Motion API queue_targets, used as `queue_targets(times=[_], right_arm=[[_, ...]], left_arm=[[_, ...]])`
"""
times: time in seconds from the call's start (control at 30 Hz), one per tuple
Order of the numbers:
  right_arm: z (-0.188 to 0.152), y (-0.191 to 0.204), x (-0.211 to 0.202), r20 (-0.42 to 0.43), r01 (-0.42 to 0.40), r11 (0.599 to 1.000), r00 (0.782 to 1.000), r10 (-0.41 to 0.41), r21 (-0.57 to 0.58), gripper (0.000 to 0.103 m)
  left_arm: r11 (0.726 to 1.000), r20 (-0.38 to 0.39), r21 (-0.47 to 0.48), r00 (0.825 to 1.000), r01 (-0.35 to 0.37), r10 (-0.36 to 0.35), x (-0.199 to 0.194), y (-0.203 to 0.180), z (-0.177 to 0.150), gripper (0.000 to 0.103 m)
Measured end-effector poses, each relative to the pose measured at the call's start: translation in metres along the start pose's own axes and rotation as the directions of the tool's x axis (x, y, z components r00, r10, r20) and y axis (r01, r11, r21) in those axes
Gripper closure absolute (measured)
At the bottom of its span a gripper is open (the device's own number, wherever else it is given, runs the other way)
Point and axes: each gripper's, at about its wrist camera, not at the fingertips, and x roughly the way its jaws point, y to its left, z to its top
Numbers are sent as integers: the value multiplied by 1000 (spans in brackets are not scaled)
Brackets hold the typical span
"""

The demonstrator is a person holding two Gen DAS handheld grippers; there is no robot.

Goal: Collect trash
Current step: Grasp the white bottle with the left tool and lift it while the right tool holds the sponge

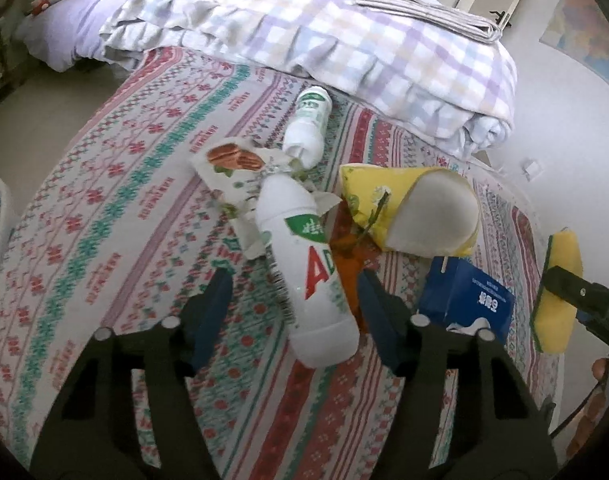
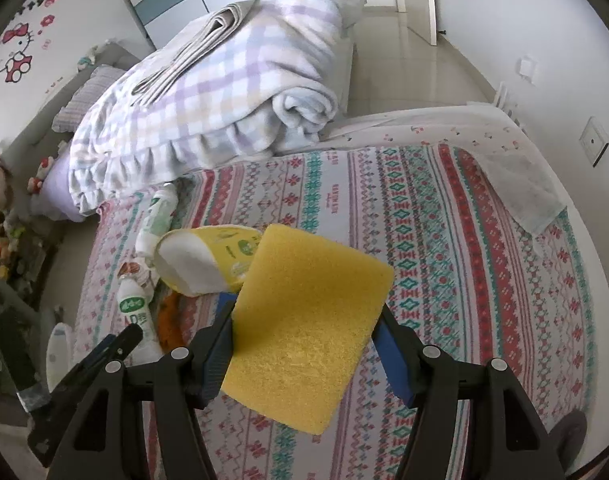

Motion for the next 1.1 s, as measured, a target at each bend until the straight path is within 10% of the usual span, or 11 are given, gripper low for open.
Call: queue_targets(times=[0.3, 1.1], right_arm=[[-1, -2, 6, -16, 8, 1000, 1000, -9, -13, 37], [-18, 75, -3, -10, -58, 992, 998, 57, -115, 37]], left_arm=[[1000, -28, 8, 999, -21, 22, 16, 0, -2, 65], [998, 39, -20, 997, -67, 67, -55, 64, 7, 65]])
